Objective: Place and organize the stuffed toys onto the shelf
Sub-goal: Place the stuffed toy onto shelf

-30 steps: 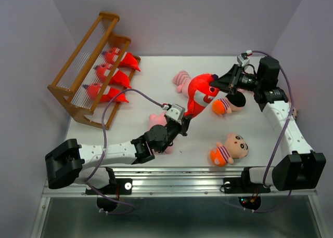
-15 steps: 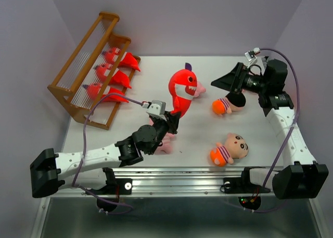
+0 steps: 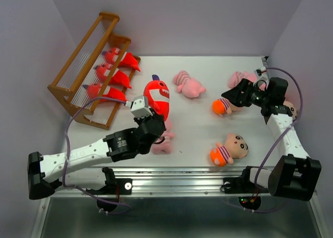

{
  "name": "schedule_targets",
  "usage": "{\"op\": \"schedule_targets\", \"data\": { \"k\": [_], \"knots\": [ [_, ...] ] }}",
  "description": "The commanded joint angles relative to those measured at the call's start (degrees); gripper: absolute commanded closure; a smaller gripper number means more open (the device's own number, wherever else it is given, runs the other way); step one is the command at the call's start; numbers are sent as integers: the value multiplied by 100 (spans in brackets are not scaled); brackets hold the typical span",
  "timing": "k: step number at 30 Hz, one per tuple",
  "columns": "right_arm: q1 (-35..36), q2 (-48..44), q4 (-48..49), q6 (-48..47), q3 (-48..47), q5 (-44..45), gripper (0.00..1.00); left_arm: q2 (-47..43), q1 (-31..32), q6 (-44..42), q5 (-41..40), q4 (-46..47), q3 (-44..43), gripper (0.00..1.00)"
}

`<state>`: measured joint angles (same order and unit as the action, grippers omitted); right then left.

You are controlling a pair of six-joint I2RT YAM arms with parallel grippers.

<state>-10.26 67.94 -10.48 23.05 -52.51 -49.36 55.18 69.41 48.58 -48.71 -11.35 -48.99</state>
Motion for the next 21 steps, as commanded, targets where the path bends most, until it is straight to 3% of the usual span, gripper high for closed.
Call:
{"op": "schedule_targets", "data": {
  "k": [1, 3, 7, 12, 21],
  "knots": [
    [-20, -9, 239, -415, 109, 716, 0, 730, 55, 2056, -736, -2175, -777, 100],
    [-20, 0, 292, -415, 179, 936, 0, 1125, 73, 3307, -868, -2912, -1085, 100],
    [-20, -97, 336, -521, 285, 1043, 0, 2563, 64, 5225, -1018, -5264, -2137, 100],
    [-20, -202, 389, -608, 399, 1227, 0, 3130, 64, 5381, -983, -5316, -2387, 100],
    [-20, -185, 380, -626, 382, 1236, 0, 2692, -577, 5513, -1018, -5316, -1729, 100]
  ]
}}
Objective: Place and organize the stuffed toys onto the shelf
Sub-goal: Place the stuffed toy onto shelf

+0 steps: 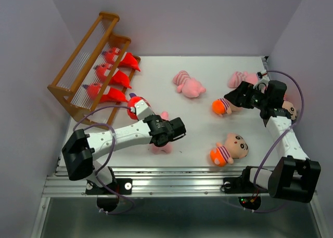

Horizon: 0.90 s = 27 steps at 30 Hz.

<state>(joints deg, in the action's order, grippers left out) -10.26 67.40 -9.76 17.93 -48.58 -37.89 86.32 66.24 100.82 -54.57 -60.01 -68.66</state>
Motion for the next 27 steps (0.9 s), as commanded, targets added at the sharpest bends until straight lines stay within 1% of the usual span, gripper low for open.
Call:
{"op": "schedule_targets", "data": {
  "k": [1, 7, 9, 11, 13, 18, 22, 27],
  "knots": [
    [-20, -130, 317, -123, -3, 89, 0, -589, -330, 298, -397, -450, 300, 100],
    [-20, -104, 317, -132, -3, 89, 0, -1099, -682, 360, -239, -389, 739, 100],
    [-20, -95, 308, -132, -11, 71, 0, -1258, -866, 264, -151, -118, 950, 100],
    [-20, -78, 299, -132, -11, 71, 0, -1495, -998, -17, -37, 268, 1232, 100],
    [-20, -86, 308, -141, -20, 71, 0, -1644, -1174, -176, 16, 454, 1416, 100],
    [-20, -69, 299, -159, -20, 80, 0, -1601, -1446, -413, -72, 586, 1487, 100],
    [-20, -60, 299, -185, -11, 97, 0, -1566, -1824, -773, -98, 981, 1593, 100],
    [-20, -16, 299, -194, -3, 80, 0, -1575, -2132, -1107, -160, 1254, 1645, 100]
  ]
}}
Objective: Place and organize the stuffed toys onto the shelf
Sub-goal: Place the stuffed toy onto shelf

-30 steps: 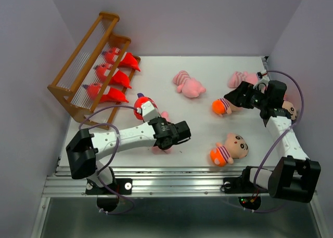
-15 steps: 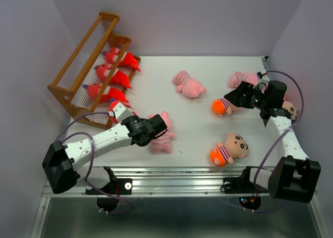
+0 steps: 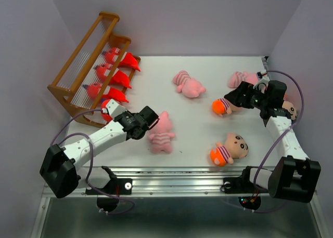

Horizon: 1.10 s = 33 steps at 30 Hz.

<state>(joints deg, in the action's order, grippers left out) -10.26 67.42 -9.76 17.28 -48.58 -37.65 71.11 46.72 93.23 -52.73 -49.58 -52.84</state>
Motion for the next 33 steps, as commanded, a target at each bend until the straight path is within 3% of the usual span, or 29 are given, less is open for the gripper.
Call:
{"op": "schedule_targets", "data": {
  "k": [1, 10, 23, 33],
  "knots": [
    [-20, -9, 308, -128, -3, 56, 0, -71, -233, -454, -352, 308, 89, 100],
    [-20, 43, 299, -128, -20, 47, 0, -212, -796, -1017, -203, 941, 432, 100],
    [-20, 61, 299, -137, -20, 56, 0, -194, -1235, -1166, -71, 1372, 959, 100],
    [-20, 26, 299, -146, -20, 73, 0, -106, -1745, -1677, -36, 1821, 934, 100]
  ]
}}
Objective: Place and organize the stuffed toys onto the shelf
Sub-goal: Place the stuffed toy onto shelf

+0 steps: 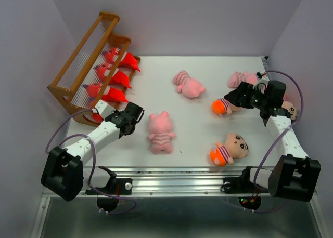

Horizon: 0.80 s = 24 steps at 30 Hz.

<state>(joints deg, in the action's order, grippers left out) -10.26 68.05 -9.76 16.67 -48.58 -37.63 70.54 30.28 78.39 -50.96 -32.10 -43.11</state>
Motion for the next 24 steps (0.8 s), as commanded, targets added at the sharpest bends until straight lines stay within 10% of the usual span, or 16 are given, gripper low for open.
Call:
{"op": "schedule_targets", "data": {
  "k": [1, 24],
  "knots": [
    [-20, -29, 299, -85, -29, 71, 0, -58, -128, -166, -239, 20, -65, 100],
    [-20, -73, 299, -85, -29, 80, 0, -49, -295, 836, -476, -859, -320, 100]
  ]
}}
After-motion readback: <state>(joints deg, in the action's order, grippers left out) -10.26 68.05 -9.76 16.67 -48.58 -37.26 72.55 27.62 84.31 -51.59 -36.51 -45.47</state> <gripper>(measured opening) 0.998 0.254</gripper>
